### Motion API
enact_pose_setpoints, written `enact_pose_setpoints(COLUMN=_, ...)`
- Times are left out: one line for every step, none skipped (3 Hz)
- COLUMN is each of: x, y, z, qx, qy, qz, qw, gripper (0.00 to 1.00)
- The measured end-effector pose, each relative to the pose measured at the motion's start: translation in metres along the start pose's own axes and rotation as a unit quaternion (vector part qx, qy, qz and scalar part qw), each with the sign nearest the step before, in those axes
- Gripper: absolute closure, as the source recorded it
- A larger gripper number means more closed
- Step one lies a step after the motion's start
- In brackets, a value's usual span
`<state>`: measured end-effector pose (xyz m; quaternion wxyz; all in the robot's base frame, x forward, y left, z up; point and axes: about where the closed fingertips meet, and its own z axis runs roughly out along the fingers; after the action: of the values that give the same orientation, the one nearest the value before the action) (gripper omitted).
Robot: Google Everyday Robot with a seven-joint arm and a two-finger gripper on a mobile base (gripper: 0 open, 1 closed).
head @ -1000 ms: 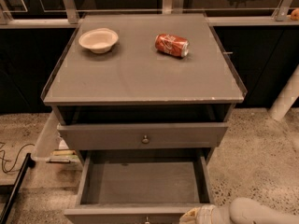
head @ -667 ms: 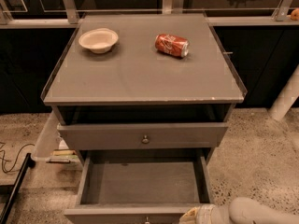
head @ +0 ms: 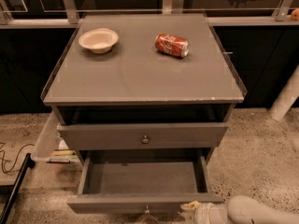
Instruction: Close middle drawer
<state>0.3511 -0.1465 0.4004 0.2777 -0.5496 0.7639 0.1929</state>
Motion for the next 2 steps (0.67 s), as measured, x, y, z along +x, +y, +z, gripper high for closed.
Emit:
enact_pose_setpoints(x=-0.015, y=-0.023, z=0.014, qx=0.003, qy=-0.02, qz=-0.024, qw=0.9995, gripper=0.19)
enact_pose_setpoints(x=-0.028, y=-0.061, z=0.024, qx=0.016, qy=-0.034, qz=-0.049, qw=0.9981, gripper=0.42)
